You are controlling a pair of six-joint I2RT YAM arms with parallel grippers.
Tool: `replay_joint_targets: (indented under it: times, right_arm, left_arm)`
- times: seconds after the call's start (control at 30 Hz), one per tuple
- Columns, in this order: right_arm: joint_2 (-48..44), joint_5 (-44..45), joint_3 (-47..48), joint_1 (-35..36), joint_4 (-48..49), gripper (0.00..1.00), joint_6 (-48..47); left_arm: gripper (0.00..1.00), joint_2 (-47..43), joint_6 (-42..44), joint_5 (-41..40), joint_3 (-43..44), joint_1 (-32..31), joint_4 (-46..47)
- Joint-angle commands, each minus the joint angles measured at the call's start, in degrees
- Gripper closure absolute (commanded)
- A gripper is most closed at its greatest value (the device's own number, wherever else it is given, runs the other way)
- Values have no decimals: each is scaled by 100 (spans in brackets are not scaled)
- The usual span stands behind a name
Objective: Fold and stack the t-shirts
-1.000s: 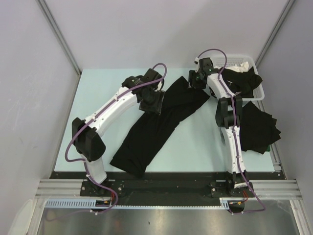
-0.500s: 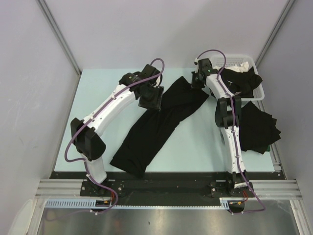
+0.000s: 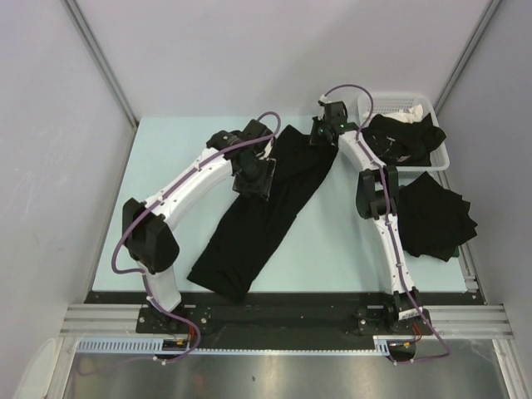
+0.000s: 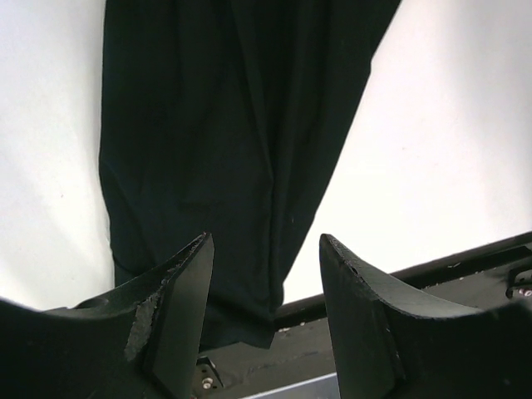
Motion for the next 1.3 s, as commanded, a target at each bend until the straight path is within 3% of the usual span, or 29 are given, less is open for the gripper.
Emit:
replay_joint_targets:
  times: [0.0, 0.47, 0.67, 0.73, 0.8, 0.83, 0.87, 0.93, 1.27]
  right_arm:
    - [328, -313, 517, 138, 1330, 100, 652]
    - [760, -85, 588, 76, 3870, 100, 1900]
    - [998, 65, 826, 103, 4321, 100, 2287]
    - [945, 126, 730, 120, 4294, 86, 2261]
    - [875, 153, 546, 129, 4382, 45, 2191]
    - [840, 170, 527, 138, 4391, 41, 2147]
    - [822, 171, 519, 129, 4400, 22, 2086]
    - [796, 206, 527, 103, 4400, 1, 2032]
    - [-267, 39, -341, 6, 3707, 0, 1365]
  left_arm:
    - [41, -418, -33, 75, -112, 32, -119]
    - [41, -814, -173, 313, -753, 32, 30]
    - [41, -805, -156, 356, -806, 32, 83]
    - [41, -814, -138, 400, -824, 32, 127]
    - [41, -832, -121, 435, -841, 24, 136]
    - [41, -840, -112, 444, -850, 32, 171]
    - [40, -867, -112, 470, -876, 32, 171]
    - [41, -893, -112, 488, -903, 32, 206]
    - [40, -1095, -50, 550, -1175, 32, 355]
